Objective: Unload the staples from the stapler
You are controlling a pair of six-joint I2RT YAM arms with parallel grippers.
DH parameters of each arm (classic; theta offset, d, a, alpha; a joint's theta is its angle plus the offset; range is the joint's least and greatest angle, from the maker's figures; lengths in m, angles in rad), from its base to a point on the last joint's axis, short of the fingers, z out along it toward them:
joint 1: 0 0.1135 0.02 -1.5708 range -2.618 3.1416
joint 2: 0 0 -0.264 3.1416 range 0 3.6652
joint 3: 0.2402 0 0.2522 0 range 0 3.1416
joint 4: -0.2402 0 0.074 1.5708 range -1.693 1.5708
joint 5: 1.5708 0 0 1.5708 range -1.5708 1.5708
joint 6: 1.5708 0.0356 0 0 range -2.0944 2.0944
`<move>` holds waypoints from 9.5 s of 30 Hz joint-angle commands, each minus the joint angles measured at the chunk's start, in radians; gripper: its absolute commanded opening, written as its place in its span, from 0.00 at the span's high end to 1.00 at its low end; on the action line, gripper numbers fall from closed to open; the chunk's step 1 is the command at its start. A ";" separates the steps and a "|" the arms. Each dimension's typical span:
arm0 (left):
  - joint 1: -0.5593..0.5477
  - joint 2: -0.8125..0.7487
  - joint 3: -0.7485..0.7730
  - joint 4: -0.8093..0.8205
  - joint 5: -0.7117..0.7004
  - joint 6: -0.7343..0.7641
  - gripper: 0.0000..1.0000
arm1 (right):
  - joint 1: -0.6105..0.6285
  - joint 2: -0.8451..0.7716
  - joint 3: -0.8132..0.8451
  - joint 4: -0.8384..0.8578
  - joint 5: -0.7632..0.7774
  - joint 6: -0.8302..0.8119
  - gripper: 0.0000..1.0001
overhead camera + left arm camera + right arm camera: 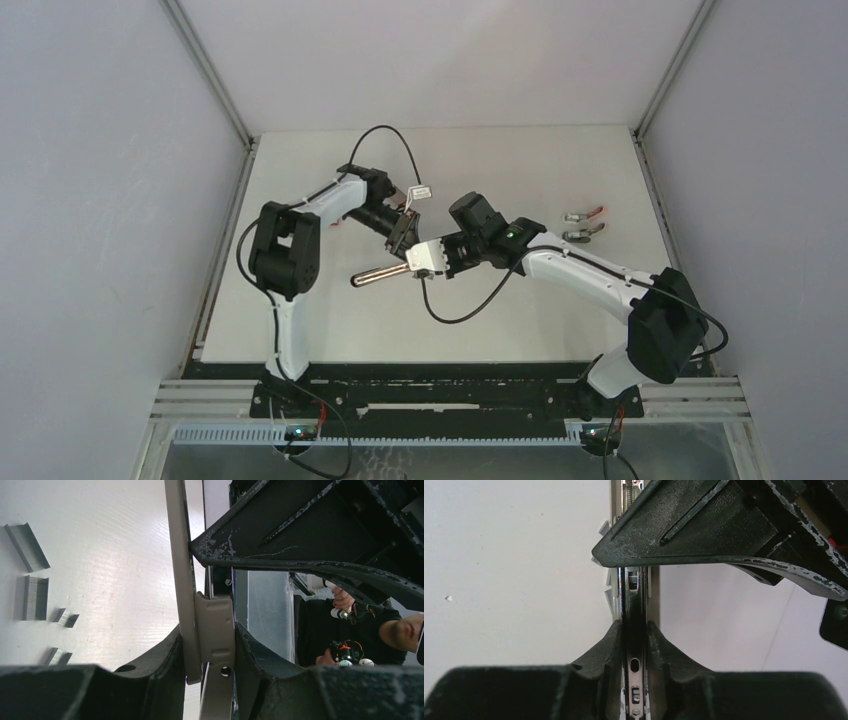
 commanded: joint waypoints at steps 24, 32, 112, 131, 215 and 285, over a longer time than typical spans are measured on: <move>0.235 -0.144 0.130 -0.138 0.039 0.157 0.00 | -0.183 -0.054 0.001 0.023 -0.065 0.088 0.96; 0.382 -0.198 0.100 -0.138 0.049 0.170 0.00 | -0.310 -0.070 0.003 0.086 -0.070 0.217 0.97; 0.555 -0.387 -0.217 -0.140 0.067 0.362 0.00 | -0.587 0.458 0.299 0.080 0.323 1.112 0.46; 0.559 -0.384 -0.217 -0.141 0.069 0.364 0.00 | -0.372 0.498 0.317 0.031 0.076 1.071 0.44; 0.576 -0.472 -0.299 -0.137 -0.136 0.493 0.00 | -0.561 0.858 0.970 -0.517 0.140 -0.485 0.77; 0.584 -0.624 -0.314 0.161 -0.211 0.129 0.00 | -0.637 0.329 0.673 -0.321 0.015 0.162 0.03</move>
